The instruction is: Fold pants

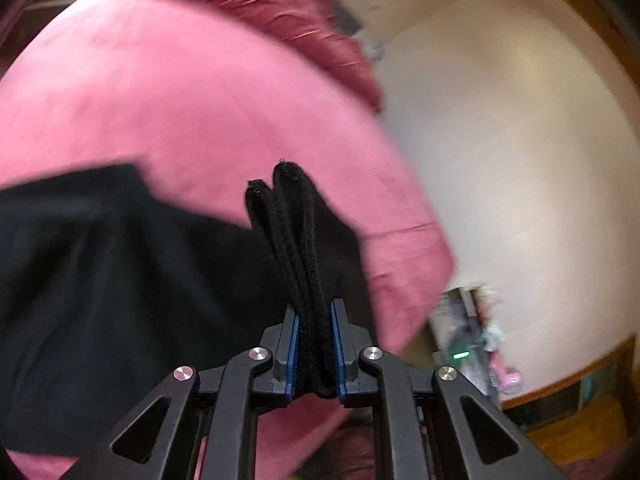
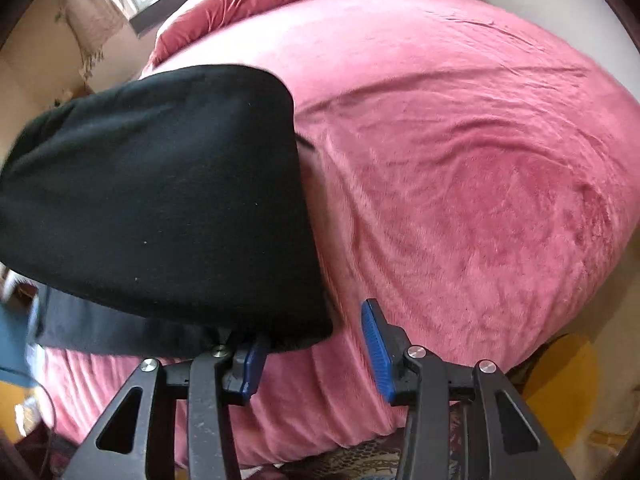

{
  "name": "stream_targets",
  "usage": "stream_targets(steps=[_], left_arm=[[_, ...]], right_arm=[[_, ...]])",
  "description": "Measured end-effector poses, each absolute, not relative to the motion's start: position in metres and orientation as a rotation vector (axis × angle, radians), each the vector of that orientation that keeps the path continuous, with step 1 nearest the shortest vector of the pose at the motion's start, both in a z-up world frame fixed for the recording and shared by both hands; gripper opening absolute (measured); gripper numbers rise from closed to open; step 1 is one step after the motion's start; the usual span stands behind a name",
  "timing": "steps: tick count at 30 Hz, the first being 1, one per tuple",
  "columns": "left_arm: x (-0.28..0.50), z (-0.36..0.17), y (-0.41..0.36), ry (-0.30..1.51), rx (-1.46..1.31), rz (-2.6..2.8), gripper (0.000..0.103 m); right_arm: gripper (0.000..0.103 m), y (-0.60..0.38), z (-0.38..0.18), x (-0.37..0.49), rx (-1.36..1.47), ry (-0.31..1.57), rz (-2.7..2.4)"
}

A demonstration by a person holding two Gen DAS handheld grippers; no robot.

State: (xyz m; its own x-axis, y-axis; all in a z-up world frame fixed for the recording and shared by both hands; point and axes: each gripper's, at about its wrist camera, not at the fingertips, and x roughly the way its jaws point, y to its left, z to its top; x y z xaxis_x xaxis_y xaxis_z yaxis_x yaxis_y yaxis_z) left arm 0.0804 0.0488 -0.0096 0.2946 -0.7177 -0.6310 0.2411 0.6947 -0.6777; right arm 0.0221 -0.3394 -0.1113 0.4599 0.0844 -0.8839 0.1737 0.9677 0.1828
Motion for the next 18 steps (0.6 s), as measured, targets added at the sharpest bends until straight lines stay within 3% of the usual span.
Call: stream_targets(steps=[8,13,18], left_arm=[[0.064,-0.114,0.082,1.297,-0.589,-0.501,0.013],[0.06,-0.106,0.071,1.282,-0.513,-0.504,0.016],[0.054,-0.093,0.072,1.229,-0.429,-0.521,0.017]], right_arm=[[0.05,-0.329,-0.127,0.032,0.223,1.153,-0.019],[0.053,-0.321,-0.117,0.023,0.09,1.243,0.069],[0.053,-0.323,-0.064,0.019,0.083,1.123,0.17]])
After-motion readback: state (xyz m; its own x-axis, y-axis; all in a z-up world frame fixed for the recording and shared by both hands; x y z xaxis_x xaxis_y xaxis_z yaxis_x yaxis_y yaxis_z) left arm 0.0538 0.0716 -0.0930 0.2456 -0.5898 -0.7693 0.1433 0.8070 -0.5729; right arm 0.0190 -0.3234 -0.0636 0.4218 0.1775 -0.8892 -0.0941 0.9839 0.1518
